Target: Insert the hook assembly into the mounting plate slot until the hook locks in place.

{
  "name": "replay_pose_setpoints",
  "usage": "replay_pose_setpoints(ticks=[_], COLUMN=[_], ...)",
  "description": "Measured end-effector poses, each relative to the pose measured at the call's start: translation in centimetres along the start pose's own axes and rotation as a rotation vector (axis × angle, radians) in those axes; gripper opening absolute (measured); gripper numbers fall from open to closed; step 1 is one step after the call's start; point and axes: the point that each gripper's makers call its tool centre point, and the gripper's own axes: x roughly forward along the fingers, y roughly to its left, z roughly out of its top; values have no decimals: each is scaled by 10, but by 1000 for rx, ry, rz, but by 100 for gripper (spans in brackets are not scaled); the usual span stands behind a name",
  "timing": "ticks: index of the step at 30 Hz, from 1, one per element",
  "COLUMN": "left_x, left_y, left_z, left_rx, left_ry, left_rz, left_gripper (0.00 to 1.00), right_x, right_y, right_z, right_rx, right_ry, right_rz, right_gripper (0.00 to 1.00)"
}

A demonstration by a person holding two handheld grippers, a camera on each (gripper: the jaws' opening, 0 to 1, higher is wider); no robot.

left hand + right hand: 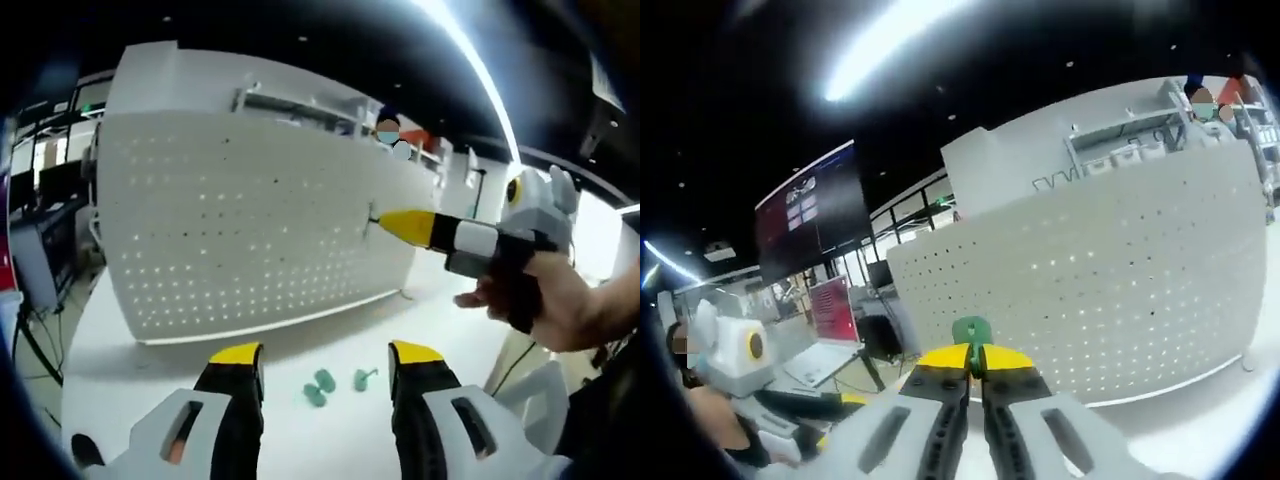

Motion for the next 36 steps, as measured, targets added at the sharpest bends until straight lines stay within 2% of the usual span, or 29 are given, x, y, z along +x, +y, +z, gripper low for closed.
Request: replay_pose_setpoints(ticks=[3,6,13,20,27,36], left_x=[1,1,3,4,5,8], left_y=[1,-2,-1,3,4,6], left_z=[-4,-7,-11,-14,-16,-9], left_rx=[-9,-6,22,-3,6,8], left_ry=[6,15,39,41,53,15], left_rz=[6,-1,0,3,-2,-10], left_gripper=[61,65,75,80,84,89], right_x=[6,13,29,45,57,68], right_y=[-7,-14,-35,-60,-84,-101], right_z=[7,13,23,31,44,61], right_rx=[-42,-87,-120,-173,-158,-181], right_ry=[-23,-43,-69,-86,-119,-156], right_rz=[-27,-50,-106,-175,-234,-276], right_gripper=[0,0,0,0,0,0])
